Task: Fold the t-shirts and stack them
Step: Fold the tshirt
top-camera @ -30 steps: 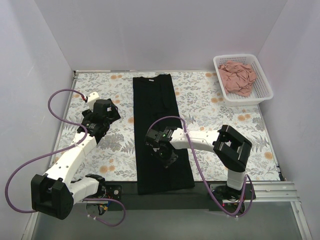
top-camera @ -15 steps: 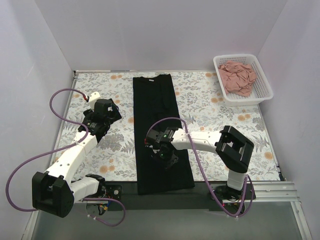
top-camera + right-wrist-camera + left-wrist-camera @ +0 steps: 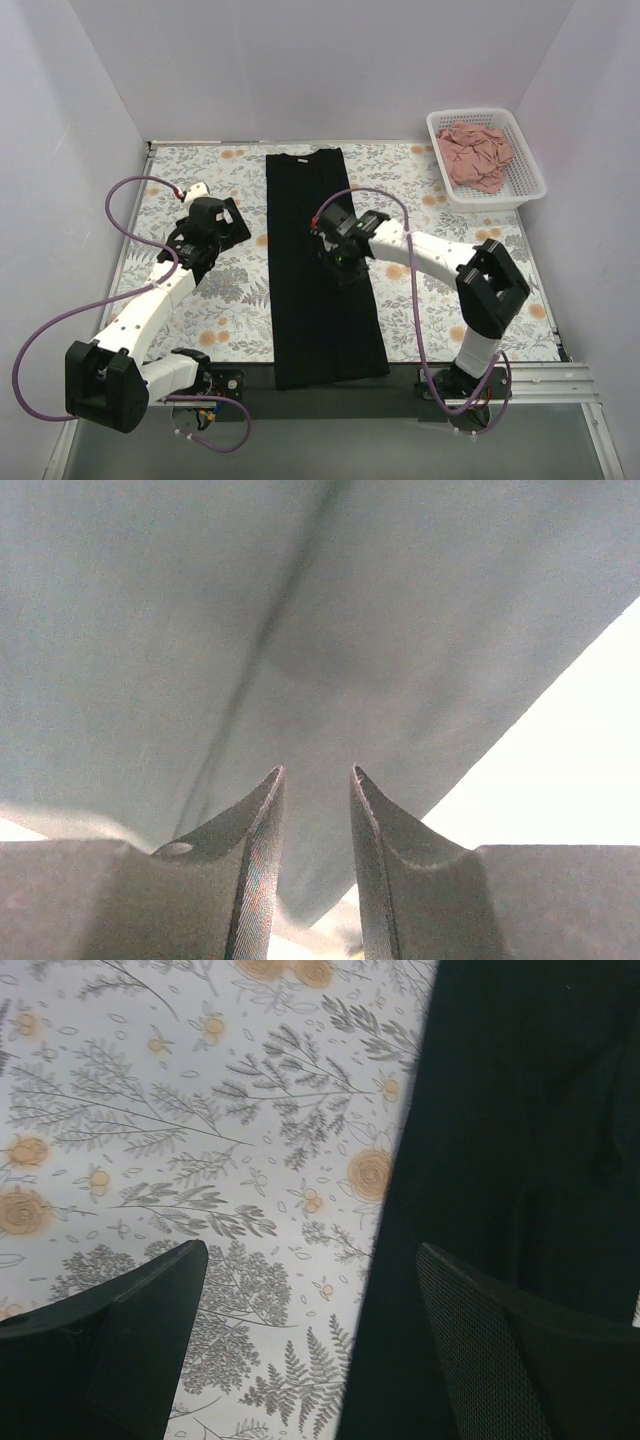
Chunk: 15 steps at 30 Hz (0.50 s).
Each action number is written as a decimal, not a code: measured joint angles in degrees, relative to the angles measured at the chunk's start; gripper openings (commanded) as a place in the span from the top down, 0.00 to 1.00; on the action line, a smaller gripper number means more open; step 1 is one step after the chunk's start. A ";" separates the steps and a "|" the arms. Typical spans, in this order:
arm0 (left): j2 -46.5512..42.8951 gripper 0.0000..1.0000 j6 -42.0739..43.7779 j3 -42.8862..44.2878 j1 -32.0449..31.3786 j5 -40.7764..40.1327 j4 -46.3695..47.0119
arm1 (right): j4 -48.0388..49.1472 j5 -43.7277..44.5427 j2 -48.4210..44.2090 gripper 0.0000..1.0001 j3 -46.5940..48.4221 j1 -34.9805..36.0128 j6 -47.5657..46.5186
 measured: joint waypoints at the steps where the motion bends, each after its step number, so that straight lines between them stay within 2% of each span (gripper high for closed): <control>1: 0.26 0.15 0.00 -0.02 0.00 1.36 0.26 | 0.94 0.26 -0.13 0.60 1.03 -2.75 -1.07; 7: 3.82 0.15 -0.07 -0.02 -0.13 11.87 1.27 | 9.75 -2.51 0.00 0.55 6.71 -18.88 -4.87; 11: 6.05 0.15 -0.68 -0.04 -0.94 17.16 1.20 | 17.88 -6.05 2.49 0.53 10.08 -25.57 -5.55; 15: 6.69 0.15 -0.68 -0.04 -1.46 19.98 1.20 | 25.33 -9.62 8.96 0.52 14.45 -28.65 -5.55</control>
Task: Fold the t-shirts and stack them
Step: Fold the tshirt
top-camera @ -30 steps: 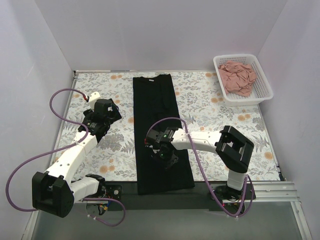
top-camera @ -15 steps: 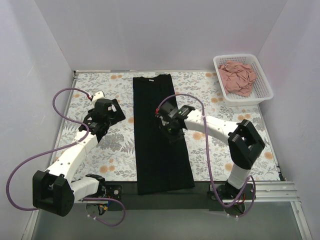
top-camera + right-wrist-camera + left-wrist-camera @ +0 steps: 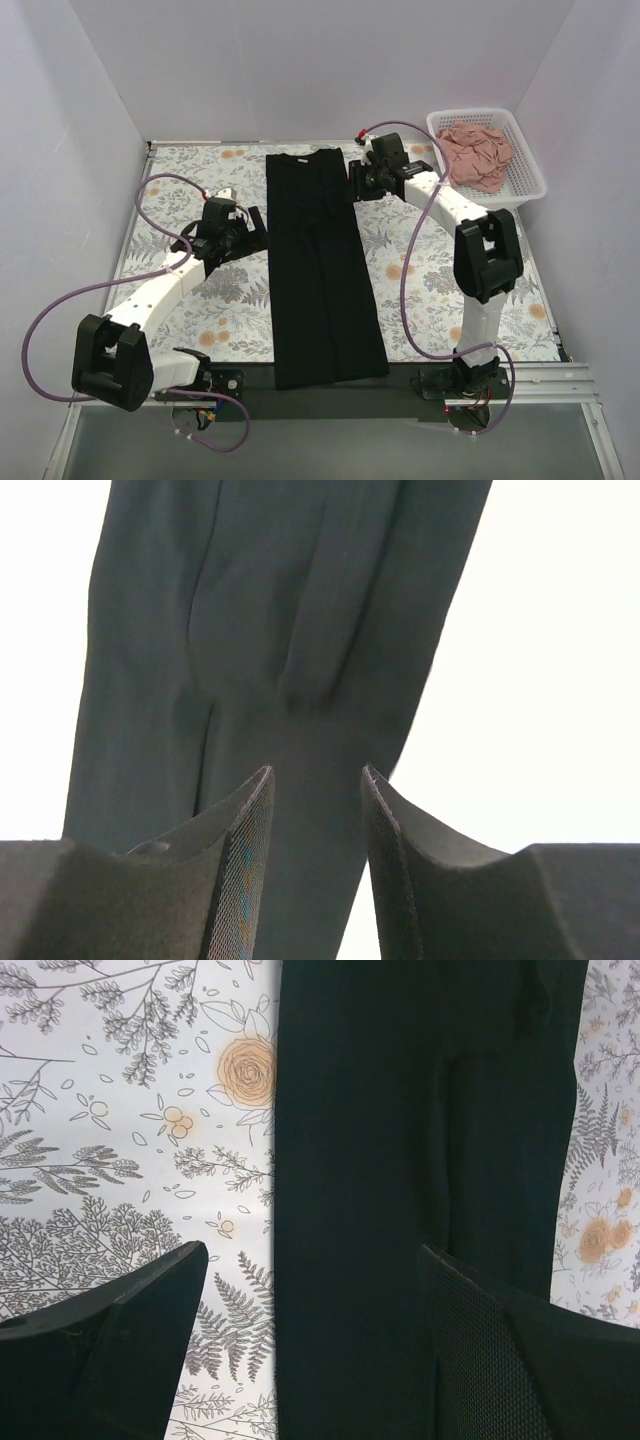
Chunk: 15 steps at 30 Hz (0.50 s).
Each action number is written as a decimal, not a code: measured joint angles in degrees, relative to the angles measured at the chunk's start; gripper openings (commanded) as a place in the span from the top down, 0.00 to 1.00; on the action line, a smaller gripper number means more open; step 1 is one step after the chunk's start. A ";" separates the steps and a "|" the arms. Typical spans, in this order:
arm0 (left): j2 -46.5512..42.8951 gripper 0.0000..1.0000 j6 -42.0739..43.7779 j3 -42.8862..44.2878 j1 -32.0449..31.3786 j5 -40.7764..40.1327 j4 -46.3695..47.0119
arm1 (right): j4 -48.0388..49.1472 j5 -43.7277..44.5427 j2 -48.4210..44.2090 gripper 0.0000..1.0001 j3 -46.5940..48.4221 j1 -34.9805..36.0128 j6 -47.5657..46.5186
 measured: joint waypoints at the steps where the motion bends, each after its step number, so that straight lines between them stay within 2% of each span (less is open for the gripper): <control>1: 0.24 0.15 0.00 0.00 -0.02 0.44 0.07 | 1.53 -0.52 2.12 0.52 1.38 -0.37 -0.07; 8: 4.48 0.15 -0.17 0.00 -0.04 3.54 0.55 | 9.53 -3.43 12.46 0.43 6.12 -0.02 -1.44; 15: 5.25 0.15 -0.22 0.00 -0.04 3.98 0.72 | 12.66 0.37 14.97 0.42 6.43 3.48 -6.75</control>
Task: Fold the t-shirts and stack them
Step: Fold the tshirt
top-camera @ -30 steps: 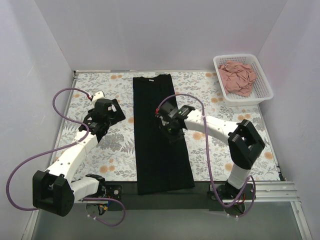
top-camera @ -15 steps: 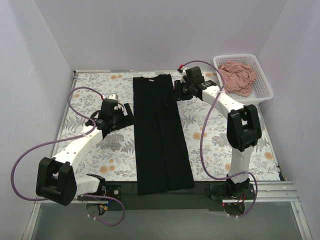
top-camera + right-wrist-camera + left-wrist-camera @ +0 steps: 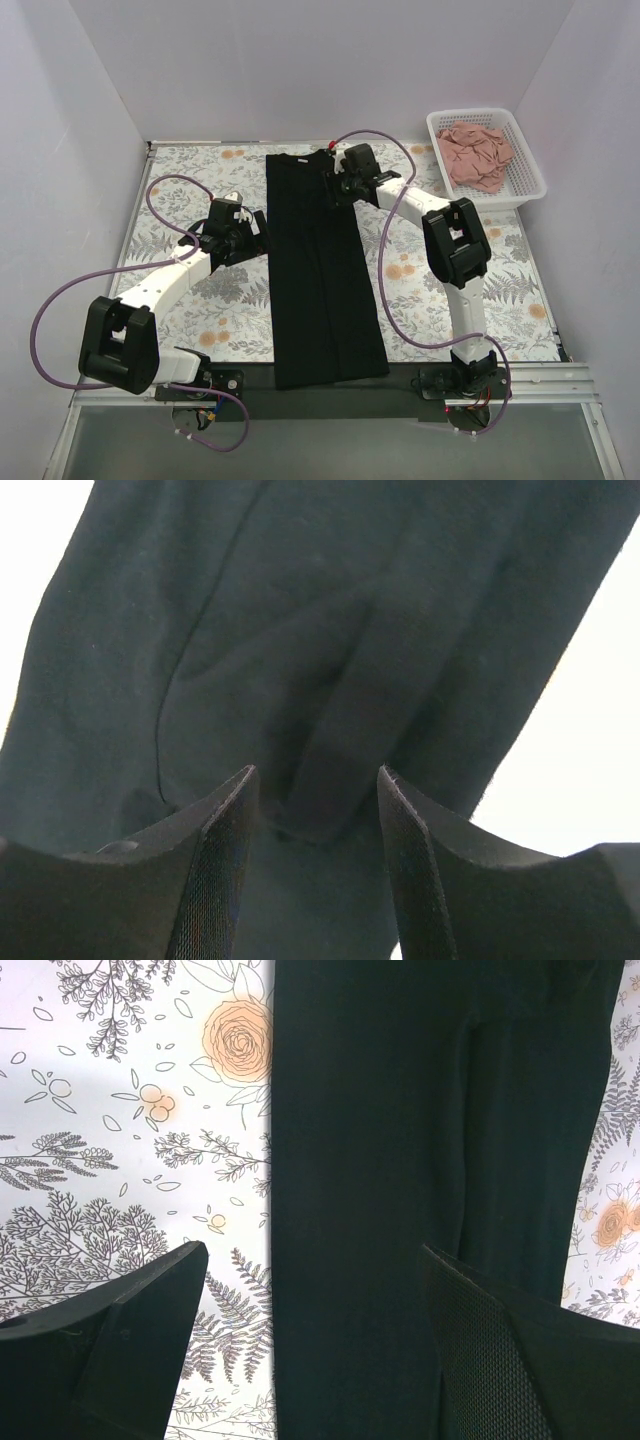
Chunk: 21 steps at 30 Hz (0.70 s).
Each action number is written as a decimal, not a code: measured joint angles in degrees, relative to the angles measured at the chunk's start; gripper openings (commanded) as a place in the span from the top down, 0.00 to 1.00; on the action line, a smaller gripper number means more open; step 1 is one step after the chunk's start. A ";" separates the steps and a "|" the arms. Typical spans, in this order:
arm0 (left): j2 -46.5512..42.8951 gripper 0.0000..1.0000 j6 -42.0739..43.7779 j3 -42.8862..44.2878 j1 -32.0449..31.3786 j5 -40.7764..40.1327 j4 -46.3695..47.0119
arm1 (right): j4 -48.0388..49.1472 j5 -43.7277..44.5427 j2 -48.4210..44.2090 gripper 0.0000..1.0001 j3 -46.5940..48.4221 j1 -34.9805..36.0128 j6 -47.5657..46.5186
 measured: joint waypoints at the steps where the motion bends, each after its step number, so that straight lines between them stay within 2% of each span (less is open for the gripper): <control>1: -0.02 0.15 0.00 0.00 0.00 -0.02 -0.02 | 0.31 1.07 0.00 0.42 0.02 0.68 -0.76; 10: -0.87 0.15 0.02 0.00 0.00 -1.07 -0.07 | 1.31 18.43 2.12 0.45 2.10 8.59 -8.11; 21: -1.16 0.15 0.26 -0.63 0.00 -2.95 -0.57 | -0.44 27.74 6.62 0.46 5.14 9.03 -9.73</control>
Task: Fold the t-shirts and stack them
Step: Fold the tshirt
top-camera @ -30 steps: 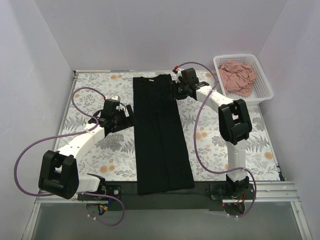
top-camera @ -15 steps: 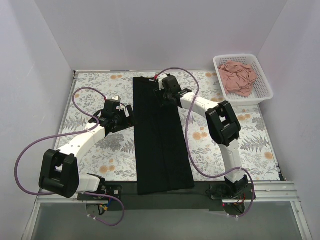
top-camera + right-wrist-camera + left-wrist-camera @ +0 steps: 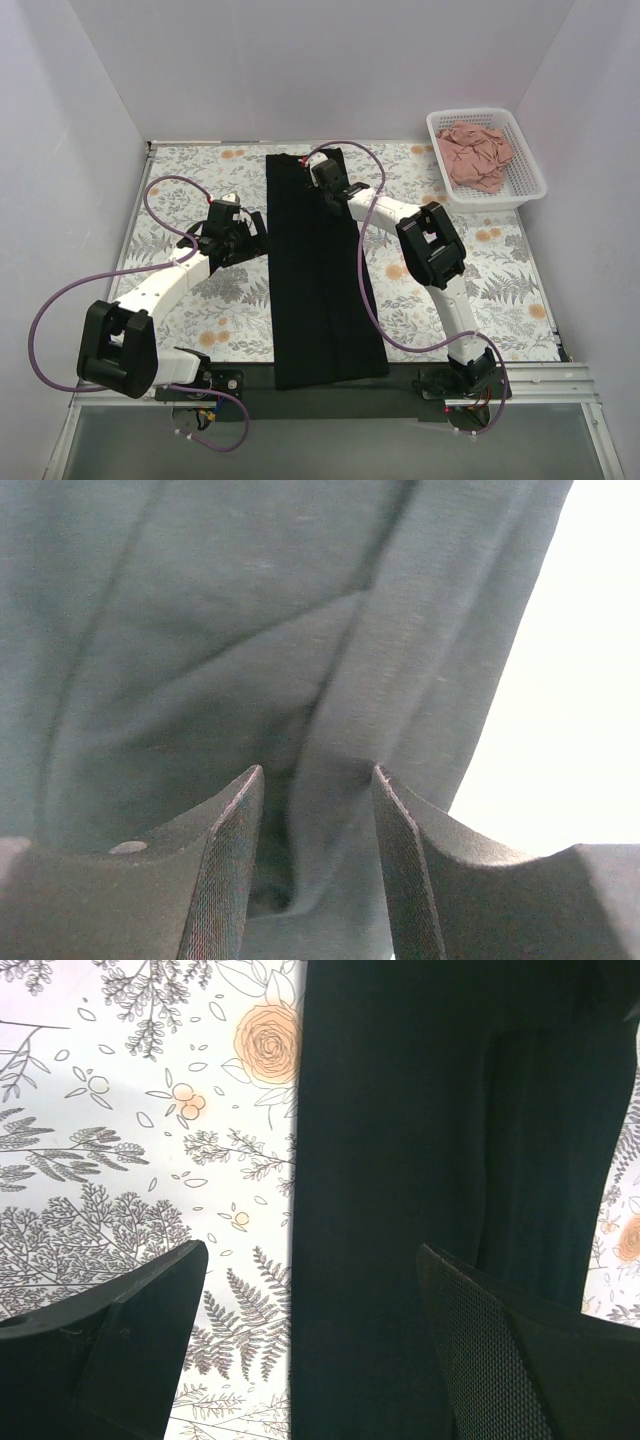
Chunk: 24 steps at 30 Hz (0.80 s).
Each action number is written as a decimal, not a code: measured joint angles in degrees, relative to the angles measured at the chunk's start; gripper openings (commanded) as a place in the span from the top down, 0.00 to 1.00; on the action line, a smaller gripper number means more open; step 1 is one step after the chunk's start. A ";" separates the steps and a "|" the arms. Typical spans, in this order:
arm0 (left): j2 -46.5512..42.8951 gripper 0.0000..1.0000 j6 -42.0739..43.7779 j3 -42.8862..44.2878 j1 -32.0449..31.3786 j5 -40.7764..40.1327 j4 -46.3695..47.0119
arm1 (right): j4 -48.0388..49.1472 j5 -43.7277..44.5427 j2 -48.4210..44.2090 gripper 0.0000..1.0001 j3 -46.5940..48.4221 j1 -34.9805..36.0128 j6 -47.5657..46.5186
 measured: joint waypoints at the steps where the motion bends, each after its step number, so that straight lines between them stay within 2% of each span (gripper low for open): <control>1: -0.02 0.15 0.02 -0.02 0.00 -0.31 -0.07 | -0.07 0.70 0.00 0.46 0.00 -0.20 0.02; 12: -0.24 0.15 0.44 -0.09 0.00 -1.92 -0.63 | 0.61 2.71 -4.94 0.47 -8.11 -3.08 3.78; 18: -0.61 0.15 0.57 -0.13 0.00 -2.12 -0.66 | 0.59 -0.33 -10.12 0.47 -15.58 -7.56 8.20; 24: -0.63 0.15 0.61 -0.15 0.00 -2.14 -0.66 | 0.79 -3.21 -11.45 0.47 -16.28 -11.45 10.43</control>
